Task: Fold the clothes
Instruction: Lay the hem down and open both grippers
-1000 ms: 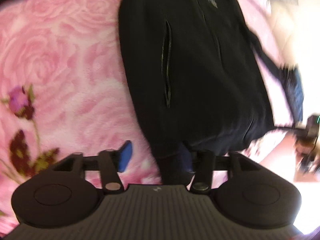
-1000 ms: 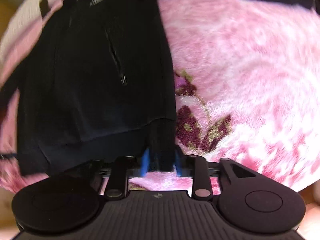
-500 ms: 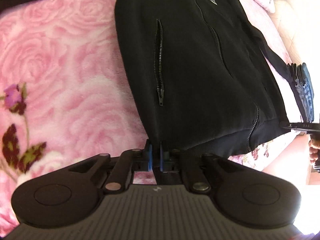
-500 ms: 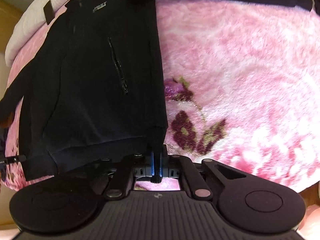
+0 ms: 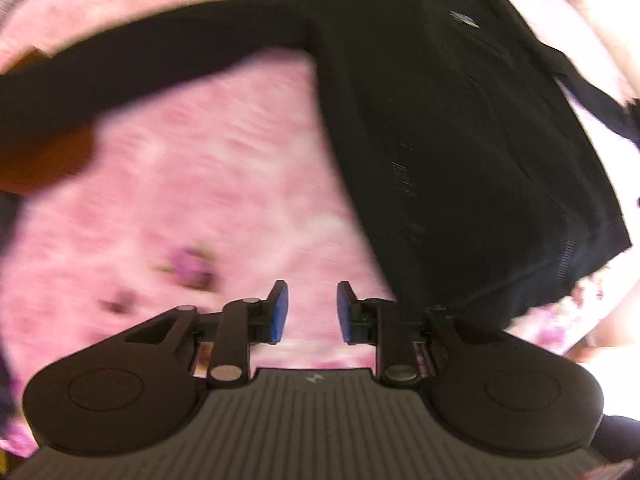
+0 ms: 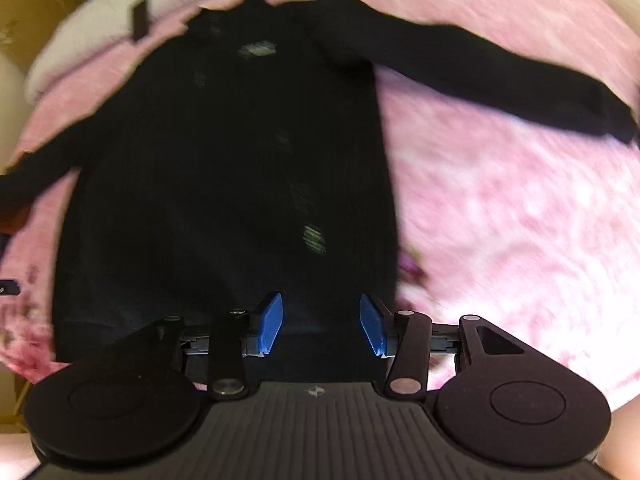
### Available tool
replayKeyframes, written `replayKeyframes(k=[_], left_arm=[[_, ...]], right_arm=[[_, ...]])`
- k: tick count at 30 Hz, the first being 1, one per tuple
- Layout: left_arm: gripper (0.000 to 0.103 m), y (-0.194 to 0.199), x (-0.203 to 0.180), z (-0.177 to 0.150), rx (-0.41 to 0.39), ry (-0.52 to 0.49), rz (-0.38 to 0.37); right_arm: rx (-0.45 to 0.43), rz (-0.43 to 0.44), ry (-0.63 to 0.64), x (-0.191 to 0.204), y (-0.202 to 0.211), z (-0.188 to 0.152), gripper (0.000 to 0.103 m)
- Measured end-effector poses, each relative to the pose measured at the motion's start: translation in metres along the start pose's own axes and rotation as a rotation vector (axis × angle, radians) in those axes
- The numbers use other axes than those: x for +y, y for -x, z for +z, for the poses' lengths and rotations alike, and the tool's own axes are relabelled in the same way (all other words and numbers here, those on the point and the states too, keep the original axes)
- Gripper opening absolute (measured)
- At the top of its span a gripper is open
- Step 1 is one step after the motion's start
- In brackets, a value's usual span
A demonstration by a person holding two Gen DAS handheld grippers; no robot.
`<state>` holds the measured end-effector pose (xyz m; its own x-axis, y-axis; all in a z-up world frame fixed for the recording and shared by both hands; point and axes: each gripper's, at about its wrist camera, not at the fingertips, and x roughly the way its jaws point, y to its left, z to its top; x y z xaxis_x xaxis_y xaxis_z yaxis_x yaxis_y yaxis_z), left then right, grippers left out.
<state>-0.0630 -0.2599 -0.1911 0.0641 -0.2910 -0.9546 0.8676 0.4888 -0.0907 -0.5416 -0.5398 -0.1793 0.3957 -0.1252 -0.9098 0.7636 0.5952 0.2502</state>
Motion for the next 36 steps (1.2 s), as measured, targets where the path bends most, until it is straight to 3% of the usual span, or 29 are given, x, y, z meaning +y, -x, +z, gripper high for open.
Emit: replayKeyframes(k=[3,10,14,19,22,25,30,36], left_arm=[[0.031,0.028,0.025,0.008,-0.039,0.015,0.093],[0.037,0.067,0.142,0.045,-0.173,0.244,0.132],[0.048,0.068,0.223,0.074,-0.216,0.312,0.121],[0.047,0.033,0.325,0.113,-0.211,0.421,0.013],[0.033,0.01,0.358,0.127,-0.177,0.404,-0.051],[0.002,0.002,0.364,0.123,-0.149,0.306,-0.082],[0.0,-0.003,0.364,0.102,-0.093,0.144,-0.061],[0.002,0.017,0.367,0.098,-0.109,0.079,-0.022]], right_arm=[[-0.003,0.063,0.048,0.031,-0.002,0.02,0.048],[-0.029,0.125,0.14,0.117,-0.01,0.059,0.055],[-0.048,0.103,0.173,0.182,-0.029,0.077,0.056],[-0.051,0.066,0.148,0.266,-0.064,0.091,0.062],[-0.019,0.073,0.118,0.312,-0.089,0.092,0.062],[0.007,0.095,0.12,0.359,-0.107,0.1,0.062],[0.006,0.092,0.133,0.405,-0.117,0.119,0.062],[-0.033,0.031,0.107,0.419,-0.095,0.126,0.067]])
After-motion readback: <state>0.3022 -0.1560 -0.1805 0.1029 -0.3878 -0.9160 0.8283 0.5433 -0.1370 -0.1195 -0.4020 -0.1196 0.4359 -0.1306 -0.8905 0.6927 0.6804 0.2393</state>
